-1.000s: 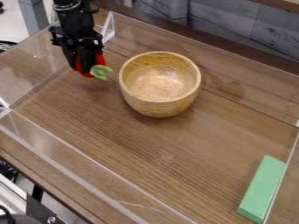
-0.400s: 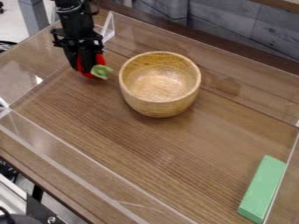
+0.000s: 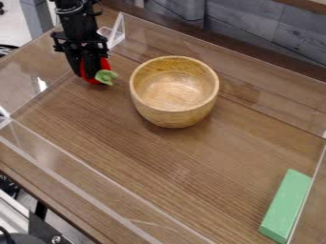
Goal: Move the red fruit to the left
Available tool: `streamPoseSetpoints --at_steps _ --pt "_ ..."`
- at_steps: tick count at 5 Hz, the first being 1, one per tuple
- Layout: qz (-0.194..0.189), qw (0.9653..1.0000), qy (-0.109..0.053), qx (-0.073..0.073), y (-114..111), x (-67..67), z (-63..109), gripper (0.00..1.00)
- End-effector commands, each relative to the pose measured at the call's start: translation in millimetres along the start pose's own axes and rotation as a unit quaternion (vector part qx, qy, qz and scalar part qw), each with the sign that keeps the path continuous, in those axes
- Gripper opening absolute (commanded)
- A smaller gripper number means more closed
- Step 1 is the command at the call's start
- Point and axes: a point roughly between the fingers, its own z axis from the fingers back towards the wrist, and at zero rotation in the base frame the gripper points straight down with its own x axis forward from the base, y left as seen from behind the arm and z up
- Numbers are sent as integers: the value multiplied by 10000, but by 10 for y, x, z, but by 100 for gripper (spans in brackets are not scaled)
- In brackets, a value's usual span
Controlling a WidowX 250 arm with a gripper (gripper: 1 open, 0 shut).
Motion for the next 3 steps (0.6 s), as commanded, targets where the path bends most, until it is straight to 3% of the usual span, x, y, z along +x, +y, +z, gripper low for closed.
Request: streamPoseSetpoints --at_steps 1,3 --pt "41 9995 -268 138 62 92 213 100" --pt "54 9993 -337 133 67 122 343 100"
